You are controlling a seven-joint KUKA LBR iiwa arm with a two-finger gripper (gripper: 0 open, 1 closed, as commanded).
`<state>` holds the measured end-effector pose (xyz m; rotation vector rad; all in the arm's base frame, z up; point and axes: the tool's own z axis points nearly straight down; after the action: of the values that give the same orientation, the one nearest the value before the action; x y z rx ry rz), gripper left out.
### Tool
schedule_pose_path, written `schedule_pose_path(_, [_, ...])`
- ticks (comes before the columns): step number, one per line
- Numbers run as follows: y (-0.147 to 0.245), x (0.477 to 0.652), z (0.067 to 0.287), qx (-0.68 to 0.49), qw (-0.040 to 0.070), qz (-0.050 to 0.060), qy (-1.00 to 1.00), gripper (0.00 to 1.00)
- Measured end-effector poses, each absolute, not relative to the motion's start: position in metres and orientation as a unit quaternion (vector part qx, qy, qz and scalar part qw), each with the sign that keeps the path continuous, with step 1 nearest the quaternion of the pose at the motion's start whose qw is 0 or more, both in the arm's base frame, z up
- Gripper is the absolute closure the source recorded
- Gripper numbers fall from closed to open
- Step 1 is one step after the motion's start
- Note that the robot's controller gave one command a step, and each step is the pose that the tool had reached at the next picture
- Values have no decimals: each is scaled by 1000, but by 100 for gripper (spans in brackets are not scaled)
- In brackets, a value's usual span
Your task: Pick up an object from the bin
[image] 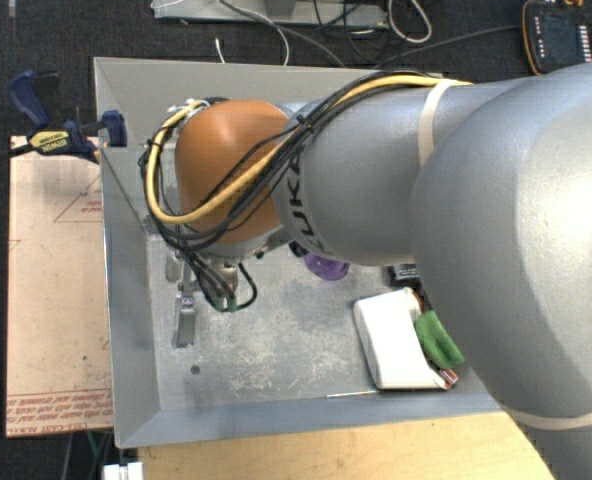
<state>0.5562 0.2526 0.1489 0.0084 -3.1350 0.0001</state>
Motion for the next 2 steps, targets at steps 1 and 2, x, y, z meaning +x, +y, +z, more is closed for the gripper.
schedule_pose_path(1, [251, 559, 154, 0, 0, -1, -1000, 0])
schedule_pose_path(2, [246, 640, 70, -96, 0, -1, -995, 0])
